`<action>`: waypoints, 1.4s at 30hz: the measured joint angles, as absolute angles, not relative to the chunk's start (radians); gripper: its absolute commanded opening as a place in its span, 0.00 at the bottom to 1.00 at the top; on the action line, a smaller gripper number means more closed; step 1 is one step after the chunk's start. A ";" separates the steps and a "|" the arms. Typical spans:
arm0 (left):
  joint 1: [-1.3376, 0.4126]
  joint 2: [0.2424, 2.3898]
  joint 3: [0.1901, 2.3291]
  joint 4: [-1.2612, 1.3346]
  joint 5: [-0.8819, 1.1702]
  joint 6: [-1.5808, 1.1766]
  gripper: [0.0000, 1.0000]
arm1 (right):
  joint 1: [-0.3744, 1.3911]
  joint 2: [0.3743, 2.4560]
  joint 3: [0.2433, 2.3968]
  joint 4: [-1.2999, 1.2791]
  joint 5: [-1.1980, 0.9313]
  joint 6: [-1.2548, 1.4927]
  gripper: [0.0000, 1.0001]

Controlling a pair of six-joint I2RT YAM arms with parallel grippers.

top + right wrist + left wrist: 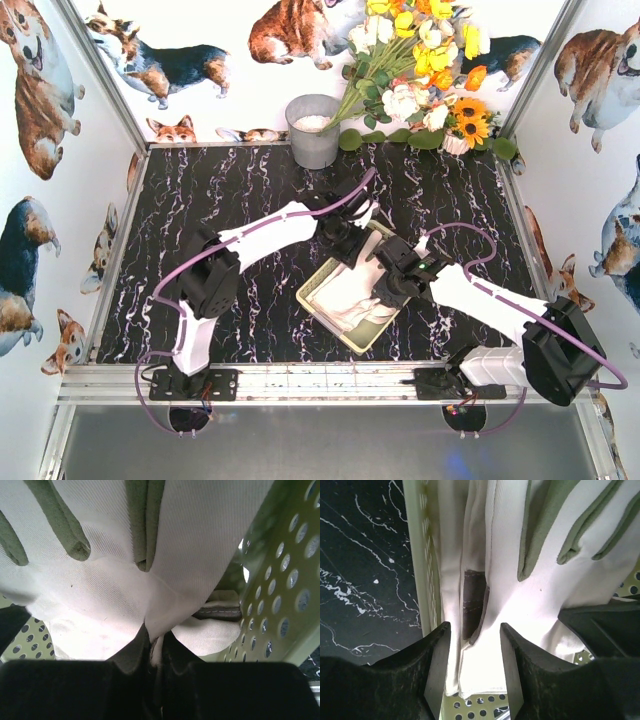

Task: Put the gloves into the storage basket
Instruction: Place the glove in the bin.

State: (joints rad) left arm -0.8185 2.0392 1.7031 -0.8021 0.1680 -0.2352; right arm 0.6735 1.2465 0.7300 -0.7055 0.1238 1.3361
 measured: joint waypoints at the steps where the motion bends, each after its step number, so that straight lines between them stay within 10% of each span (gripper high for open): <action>1: -0.817 2.029 1.698 -0.797 0.166 -0.237 0.36 | 0.673 1.247 0.730 -0.706 0.124 1.336 0.00; 14: -0.807 1.966 1.620 -0.665 0.380 -0.278 0.11 | 0.673 1.250 0.731 -0.707 0.123 1.333 0.00; 30: -0.802 2.090 1.607 -0.676 0.358 -0.247 0.10 | 0.674 1.092 0.794 -0.926 0.151 1.254 0.52; 42: -0.802 2.082 1.605 -0.675 0.359 -0.247 0.14 | 0.674 1.022 0.916 -0.990 0.132 1.142 0.18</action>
State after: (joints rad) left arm -0.8024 2.0823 1.6054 -0.6750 0.3588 -0.2474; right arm 0.6743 1.0218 0.9165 -0.9901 0.1322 1.1423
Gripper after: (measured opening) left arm 0.135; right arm 0.279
